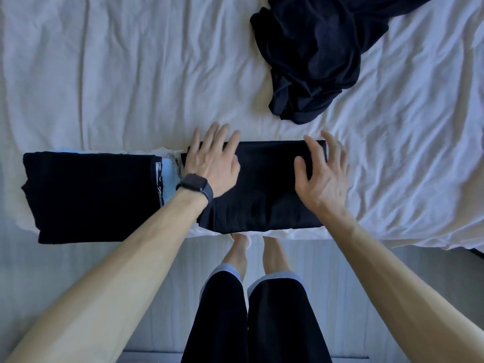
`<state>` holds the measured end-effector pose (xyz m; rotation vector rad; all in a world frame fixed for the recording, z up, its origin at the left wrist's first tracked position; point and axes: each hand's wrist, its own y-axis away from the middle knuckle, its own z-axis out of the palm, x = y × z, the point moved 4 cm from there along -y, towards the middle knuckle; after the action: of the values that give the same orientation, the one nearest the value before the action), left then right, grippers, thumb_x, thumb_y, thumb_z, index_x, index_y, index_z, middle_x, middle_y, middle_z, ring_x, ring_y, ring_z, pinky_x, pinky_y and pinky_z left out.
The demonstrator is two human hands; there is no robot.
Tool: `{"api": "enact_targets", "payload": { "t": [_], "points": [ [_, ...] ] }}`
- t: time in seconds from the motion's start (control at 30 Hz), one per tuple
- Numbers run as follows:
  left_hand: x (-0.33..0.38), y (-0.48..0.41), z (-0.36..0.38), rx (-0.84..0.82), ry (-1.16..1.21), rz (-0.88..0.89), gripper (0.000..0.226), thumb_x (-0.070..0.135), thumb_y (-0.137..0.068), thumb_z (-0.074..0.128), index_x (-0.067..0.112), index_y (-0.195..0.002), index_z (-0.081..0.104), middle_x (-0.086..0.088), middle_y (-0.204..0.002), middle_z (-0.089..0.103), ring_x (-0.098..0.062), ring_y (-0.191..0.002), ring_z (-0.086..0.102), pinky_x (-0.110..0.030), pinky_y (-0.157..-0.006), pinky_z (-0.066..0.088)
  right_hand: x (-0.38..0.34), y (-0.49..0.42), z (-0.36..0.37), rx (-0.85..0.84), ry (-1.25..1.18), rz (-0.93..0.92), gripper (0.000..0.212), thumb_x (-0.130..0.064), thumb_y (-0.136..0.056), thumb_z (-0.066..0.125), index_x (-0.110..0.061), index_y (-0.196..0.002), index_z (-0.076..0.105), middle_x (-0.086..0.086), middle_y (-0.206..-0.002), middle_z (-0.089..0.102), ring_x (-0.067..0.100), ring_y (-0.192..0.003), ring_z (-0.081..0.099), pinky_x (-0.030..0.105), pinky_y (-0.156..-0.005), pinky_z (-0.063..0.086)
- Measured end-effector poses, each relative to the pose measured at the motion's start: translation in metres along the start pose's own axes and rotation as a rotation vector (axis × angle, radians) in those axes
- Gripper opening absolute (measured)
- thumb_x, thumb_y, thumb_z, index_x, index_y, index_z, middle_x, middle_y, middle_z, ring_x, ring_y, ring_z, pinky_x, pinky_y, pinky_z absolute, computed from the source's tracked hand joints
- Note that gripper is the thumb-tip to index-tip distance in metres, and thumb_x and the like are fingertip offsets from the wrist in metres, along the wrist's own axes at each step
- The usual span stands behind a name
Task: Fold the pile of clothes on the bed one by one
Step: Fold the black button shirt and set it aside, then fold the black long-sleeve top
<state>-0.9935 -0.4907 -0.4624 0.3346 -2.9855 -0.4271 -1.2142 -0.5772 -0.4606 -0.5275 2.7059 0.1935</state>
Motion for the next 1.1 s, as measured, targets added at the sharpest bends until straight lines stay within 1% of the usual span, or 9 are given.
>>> {"api": "enact_targets", "payload": {
  "t": [0.07, 0.13, 0.23, 0.33, 0.43, 0.53, 0.7, 0.9, 1.1],
  "points": [
    [0.011, 0.008, 0.013, 0.001, 0.026, 0.03, 0.06, 0.041, -0.095, 0.043, 0.018, -0.151, 0.038, -0.013, -0.154, 0.04, -0.036, -0.145, 0.031, -0.059, -0.118, 0.021, -0.005, 0.009, 0.01, -0.028, 0.08, -0.132, 0.047, -0.04, -0.102, 0.052, -0.024, -0.146, 0.052, 0.009, -0.158, 0.04, 0.031, -0.147, 0.035, 0.05, -0.115, 0.034],
    [0.012, 0.014, 0.029, -0.03, 0.02, -0.03, 0.063, 0.048, -0.097, 0.039, 0.02, -0.153, 0.035, -0.013, -0.151, 0.044, -0.038, -0.143, 0.033, -0.059, -0.118, 0.019, -0.004, 0.011, 0.024, -0.128, 0.147, -0.178, 0.052, -0.044, -0.104, 0.046, -0.027, -0.152, 0.044, 0.007, -0.163, 0.033, 0.029, -0.151, 0.027, 0.054, -0.119, 0.027],
    [-0.003, 0.019, 0.042, -0.036, -0.033, -0.185, 0.056, 0.048, -0.1, 0.035, 0.016, -0.144, 0.045, -0.01, -0.13, 0.056, -0.033, -0.119, 0.051, -0.055, -0.11, 0.029, 0.009, 0.01, 0.042, -0.197, 0.166, -0.135, 0.058, -0.05, -0.104, 0.039, -0.025, -0.156, 0.036, 0.007, -0.163, 0.031, 0.027, -0.152, 0.023, 0.054, -0.121, 0.021],
    [-0.015, 0.019, 0.047, 0.023, -0.068, -0.204, 0.046, 0.042, -0.103, 0.03, 0.015, -0.134, 0.052, -0.008, -0.119, 0.059, -0.031, -0.102, 0.054, -0.053, -0.103, 0.035, 0.016, 0.007, 0.05, -0.19, 0.159, -0.123, 0.06, -0.052, -0.104, 0.037, -0.023, -0.156, 0.035, 0.009, -0.162, 0.033, 0.029, -0.152, 0.024, 0.054, -0.121, 0.02],
    [-0.016, 0.022, 0.046, 0.052, -0.032, -0.244, 0.05, 0.042, -0.103, 0.031, 0.017, -0.144, 0.045, -0.011, -0.132, 0.055, -0.034, -0.121, 0.05, -0.057, -0.112, 0.028, 0.013, 0.006, 0.045, -0.175, 0.146, -0.118, 0.062, -0.055, -0.102, 0.036, -0.026, -0.157, 0.035, 0.006, -0.164, 0.029, 0.03, -0.154, 0.016, 0.057, -0.122, 0.014],
    [-0.001, 0.033, 0.045, 0.093, 0.012, -0.223, 0.058, 0.049, -0.101, 0.032, 0.026, -0.155, 0.032, -0.013, -0.157, 0.036, -0.04, -0.146, 0.028, -0.059, -0.119, 0.011, 0.009, 0.008, 0.037, -0.107, 0.117, -0.111, 0.061, -0.057, -0.101, 0.039, -0.031, -0.156, 0.037, 0.003, -0.166, 0.025, 0.03, -0.156, 0.011, 0.056, -0.122, 0.008],
    [-0.003, 0.038, 0.073, 0.045, 0.052, -0.236, 0.062, 0.056, -0.101, 0.029, 0.033, -0.158, 0.024, -0.008, -0.162, 0.028, -0.037, -0.151, 0.02, -0.058, -0.12, 0.015, 0.018, 0.008, 0.052, -0.225, 0.16, -0.173, 0.06, -0.059, -0.103, 0.031, -0.036, -0.158, 0.031, 0.002, -0.168, 0.02, 0.029, -0.156, 0.008, 0.057, -0.123, 0.013],
    [-0.006, 0.032, 0.103, 0.078, 0.011, -0.241, 0.062, 0.056, -0.101, 0.031, 0.034, -0.158, 0.022, -0.007, -0.162, 0.027, -0.035, -0.152, 0.016, -0.053, -0.122, 0.013, 0.033, 0.009, 0.08, -0.111, 0.193, -0.191, 0.057, -0.059, -0.101, 0.037, -0.035, -0.153, 0.042, 0.004, -0.161, 0.034, 0.032, -0.153, 0.022, 0.055, -0.122, 0.018],
    [-0.004, 0.034, 0.072, -0.083, -0.04, -0.214, 0.062, 0.058, -0.1, 0.026, 0.034, -0.157, 0.023, -0.009, -0.161, 0.028, -0.033, -0.151, 0.018, -0.057, -0.119, 0.008, 0.019, 0.01, 0.056, -0.278, 0.157, -0.16, 0.059, -0.058, -0.103, 0.034, -0.036, -0.158, 0.031, 0.003, -0.168, 0.017, 0.031, -0.156, 0.006, 0.057, -0.123, 0.008]
  ]
}}
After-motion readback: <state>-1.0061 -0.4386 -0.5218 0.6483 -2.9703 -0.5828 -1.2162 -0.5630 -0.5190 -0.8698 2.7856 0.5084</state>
